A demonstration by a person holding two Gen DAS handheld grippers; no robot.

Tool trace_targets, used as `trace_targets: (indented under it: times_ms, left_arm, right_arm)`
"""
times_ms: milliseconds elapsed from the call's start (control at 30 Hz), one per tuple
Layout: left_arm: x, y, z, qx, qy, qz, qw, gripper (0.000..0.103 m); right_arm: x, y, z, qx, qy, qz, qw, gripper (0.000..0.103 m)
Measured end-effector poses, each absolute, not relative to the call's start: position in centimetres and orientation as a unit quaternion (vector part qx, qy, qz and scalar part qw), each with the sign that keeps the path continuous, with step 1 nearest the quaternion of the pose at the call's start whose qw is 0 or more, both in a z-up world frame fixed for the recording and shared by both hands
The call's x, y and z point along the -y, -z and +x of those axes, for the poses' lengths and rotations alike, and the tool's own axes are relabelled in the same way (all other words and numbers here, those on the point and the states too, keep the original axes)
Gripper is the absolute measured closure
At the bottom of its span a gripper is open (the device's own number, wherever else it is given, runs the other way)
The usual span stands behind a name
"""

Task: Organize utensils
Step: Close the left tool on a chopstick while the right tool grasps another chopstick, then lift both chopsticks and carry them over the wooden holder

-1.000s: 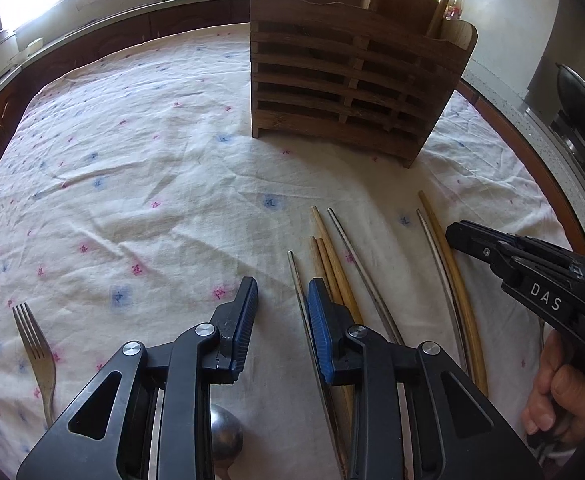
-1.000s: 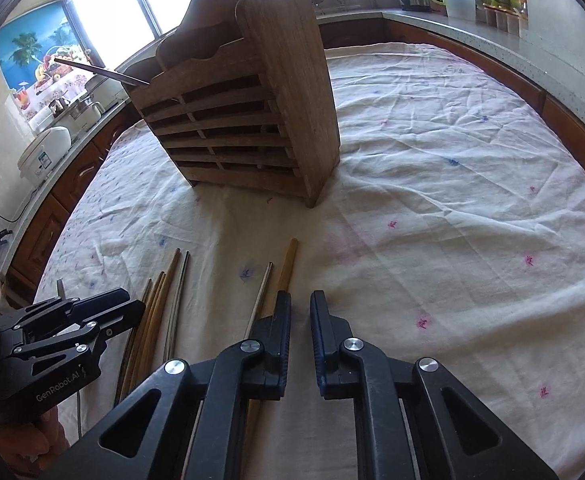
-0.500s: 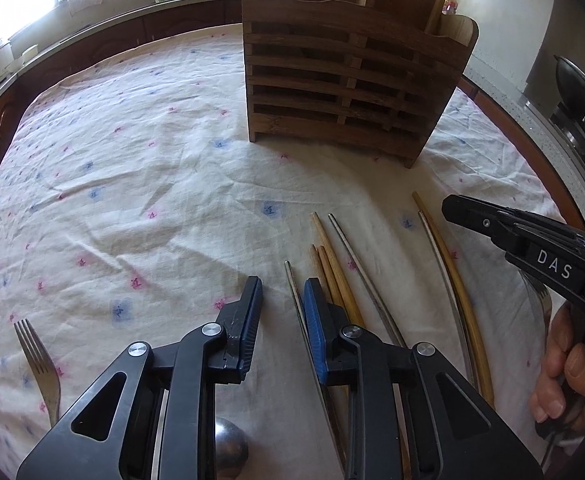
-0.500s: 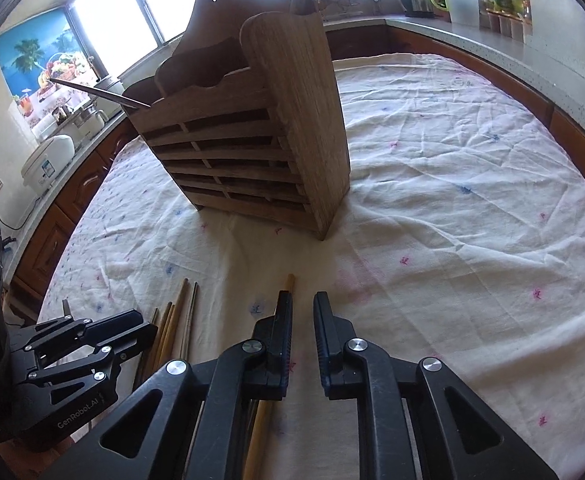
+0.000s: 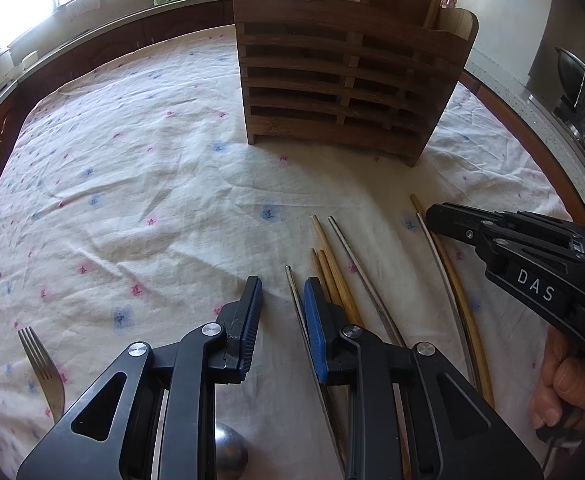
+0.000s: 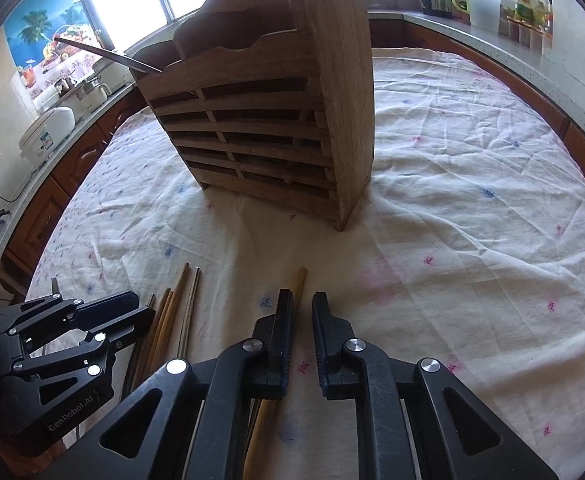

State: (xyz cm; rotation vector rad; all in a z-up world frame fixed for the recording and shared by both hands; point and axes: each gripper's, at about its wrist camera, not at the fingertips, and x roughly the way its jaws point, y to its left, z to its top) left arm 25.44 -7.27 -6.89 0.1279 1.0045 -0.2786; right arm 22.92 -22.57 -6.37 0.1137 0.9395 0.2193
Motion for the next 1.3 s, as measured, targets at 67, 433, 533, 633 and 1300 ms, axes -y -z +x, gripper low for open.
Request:
trace_targets:
  times_ms: [67, 433, 533, 633, 1300]
  left_arm:
    - [7.4, 6.9, 25.5, -0.480, 0.131, 0.066, 0.865, 0.082]
    - [7.4, 7.0, 25.6, -0.471, 0.144, 0.066, 0.868, 0.098]
    - [6.5, 6.8, 25.3, -0.473, 0.152, 0.038, 0.867, 0.099]
    - [5.6, 5.9, 24.3, -0.465, 0.158, 0.017, 0.871, 0.099]
    - [1.5, -6.7, 17.2, -0.322, 0.202, -0.066, 0.923, 0.100]
  right_arm:
    - [22.0, 6.6, 23.0, -0.454, -0.111, 0.045, 0.883, 0.094]
    - [22.0, 6.4, 23.7, -0.446, -0.119, 0.053, 0.885, 0.098]
    - [22.7, 5.2, 22.5, -0.430, -0.121, 0.067, 0.892, 0.098]
    - [23.8, 3.5, 21.2, -0.410, -0.126, 0.085, 0.899, 0.099]
    - [26.6, -7.3, 13.5, -0.277, -0.139, 0.117, 0.943, 0.099]
